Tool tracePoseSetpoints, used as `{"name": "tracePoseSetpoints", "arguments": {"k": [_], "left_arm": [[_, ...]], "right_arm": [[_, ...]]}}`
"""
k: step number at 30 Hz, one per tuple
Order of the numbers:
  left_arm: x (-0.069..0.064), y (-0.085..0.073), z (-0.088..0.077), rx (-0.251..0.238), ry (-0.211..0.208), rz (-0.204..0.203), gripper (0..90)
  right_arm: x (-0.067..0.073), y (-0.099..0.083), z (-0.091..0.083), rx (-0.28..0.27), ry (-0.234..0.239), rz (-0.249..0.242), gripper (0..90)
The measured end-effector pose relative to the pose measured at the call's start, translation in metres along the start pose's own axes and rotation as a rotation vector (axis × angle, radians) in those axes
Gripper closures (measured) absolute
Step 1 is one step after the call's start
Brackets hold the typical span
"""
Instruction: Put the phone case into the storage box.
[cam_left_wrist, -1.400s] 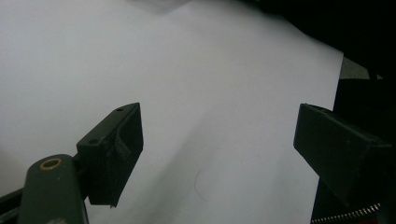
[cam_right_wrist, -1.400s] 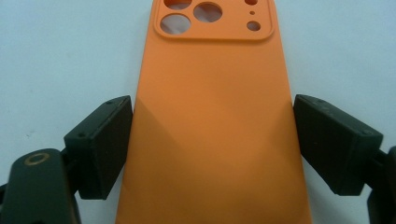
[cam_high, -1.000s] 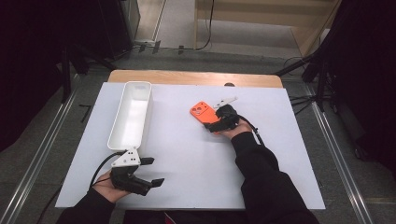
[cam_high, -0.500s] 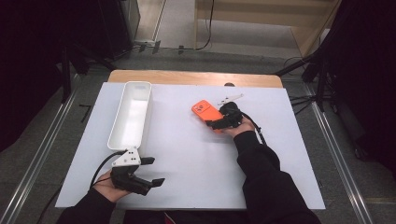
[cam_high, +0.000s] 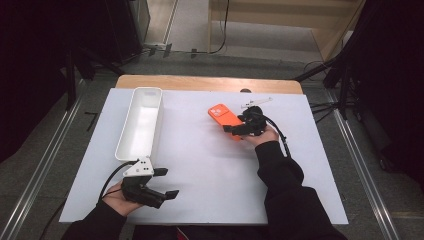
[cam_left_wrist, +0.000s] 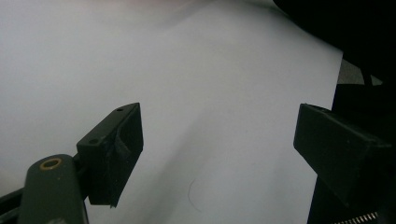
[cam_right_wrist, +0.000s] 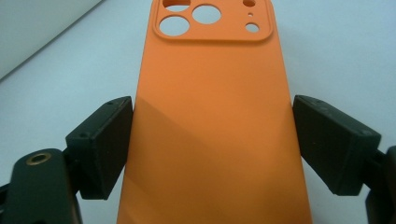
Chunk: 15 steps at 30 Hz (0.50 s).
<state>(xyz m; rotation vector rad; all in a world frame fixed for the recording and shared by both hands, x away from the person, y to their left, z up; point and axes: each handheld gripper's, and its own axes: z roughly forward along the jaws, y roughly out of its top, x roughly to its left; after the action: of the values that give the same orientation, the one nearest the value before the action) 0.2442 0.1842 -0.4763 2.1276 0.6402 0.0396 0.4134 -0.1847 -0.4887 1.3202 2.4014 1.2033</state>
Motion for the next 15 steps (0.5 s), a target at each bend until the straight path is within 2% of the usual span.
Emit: {"name": "tracePoseSetpoints", "arguments": {"k": [4, 9, 11, 15], "left_arm": [[-0.002, 0.004, 0.002, 0.006, -0.006, -0.002, 15.9], [-0.003, 0.008, 0.003, 0.006, -0.021, -0.023, 15.8], [-0.003, 0.011, 0.004, 0.002, -0.039, -0.044, 15.7], [-0.003, 0.014, 0.006, -0.001, -0.046, -0.053, 15.7]], "right_arm": [[0.002, -0.001, -0.006, -0.005, 0.009, 0.006, 14.6], [0.005, -0.001, -0.013, -0.01, 0.026, 0.017, 14.6], [0.006, -0.002, -0.016, -0.011, 0.029, 0.021, 14.6], [0.008, -0.005, -0.022, -0.019, 0.037, 0.032, 14.6]]}}
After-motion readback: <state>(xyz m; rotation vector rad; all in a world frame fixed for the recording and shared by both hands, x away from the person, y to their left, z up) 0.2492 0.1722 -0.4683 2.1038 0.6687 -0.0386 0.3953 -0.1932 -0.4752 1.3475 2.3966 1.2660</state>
